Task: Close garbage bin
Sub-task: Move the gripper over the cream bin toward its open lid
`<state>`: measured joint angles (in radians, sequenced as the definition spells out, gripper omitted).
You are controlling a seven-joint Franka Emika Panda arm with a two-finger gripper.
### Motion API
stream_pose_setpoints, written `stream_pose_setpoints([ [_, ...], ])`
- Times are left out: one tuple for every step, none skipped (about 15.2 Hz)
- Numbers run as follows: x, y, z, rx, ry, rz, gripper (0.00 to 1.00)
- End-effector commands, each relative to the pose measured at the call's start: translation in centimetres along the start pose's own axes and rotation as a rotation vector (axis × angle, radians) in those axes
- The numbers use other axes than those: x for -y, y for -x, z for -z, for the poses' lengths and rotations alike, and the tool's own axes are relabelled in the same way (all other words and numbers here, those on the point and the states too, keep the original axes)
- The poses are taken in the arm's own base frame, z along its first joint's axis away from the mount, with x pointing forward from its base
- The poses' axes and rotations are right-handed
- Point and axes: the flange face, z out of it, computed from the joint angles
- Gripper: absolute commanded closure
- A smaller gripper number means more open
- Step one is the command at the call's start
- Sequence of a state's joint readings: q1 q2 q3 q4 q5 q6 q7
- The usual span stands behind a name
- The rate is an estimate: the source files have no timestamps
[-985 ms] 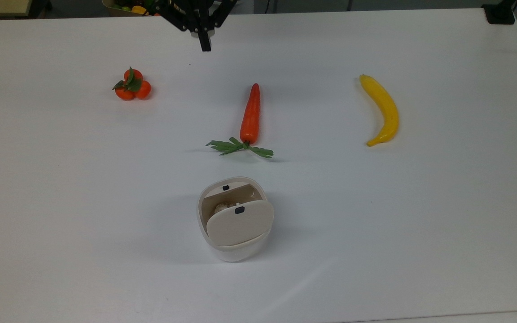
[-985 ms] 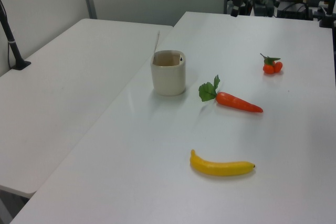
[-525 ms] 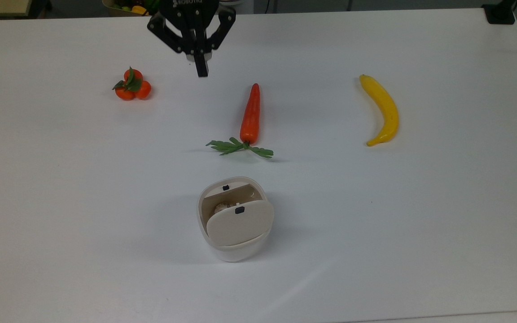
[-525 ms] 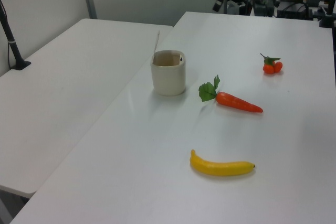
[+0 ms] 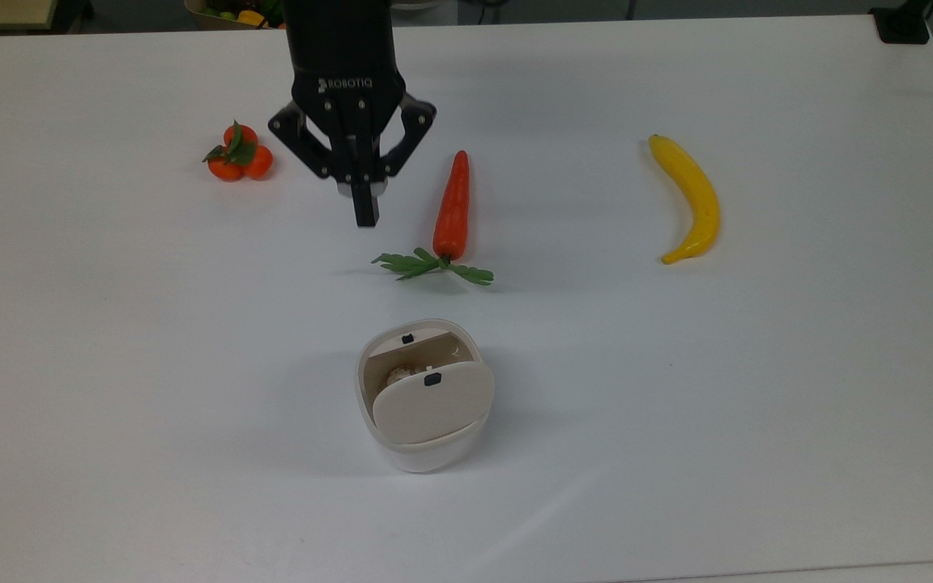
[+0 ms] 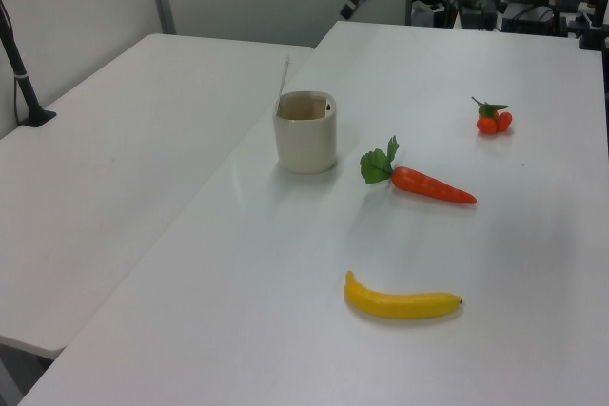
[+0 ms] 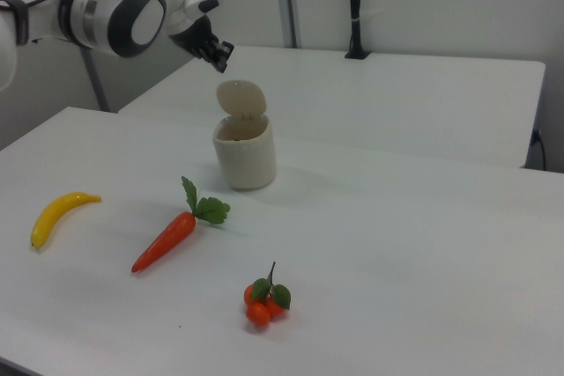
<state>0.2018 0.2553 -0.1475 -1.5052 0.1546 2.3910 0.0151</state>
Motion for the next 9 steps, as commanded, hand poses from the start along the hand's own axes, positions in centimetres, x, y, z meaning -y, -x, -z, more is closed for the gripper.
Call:
stream_pose_setpoints([
  [1.4, -1.9, -1.9, -0.093, -0.010, -0.020, 1.00],
  [1.6, -2.1, -2.7, -0.134, -0.010, -0.018, 1.00],
  [1.5, -2.2, -3.0, -0.173, -0.008, -0.017, 1.00],
  [1.4, -2.1, -3.7, -0.189, -0.005, -0.017, 1.00],
  [1.4, -2.2, -4.0, -0.200, -0.004, -0.017, 1.00],
  [1.3, -2.0, -5.0, -0.212, 0.000, -0.012, 1.00],
  [1.8, -1.9, -5.8, -0.238, -0.004, -0.005, 1.00],
  [2.3, -1.9, -6.1, -0.270, -0.012, -0.003, 1.00],
  [2.7, -1.5, -7.0, -0.283, -0.019, -0.002, 1.00],
])
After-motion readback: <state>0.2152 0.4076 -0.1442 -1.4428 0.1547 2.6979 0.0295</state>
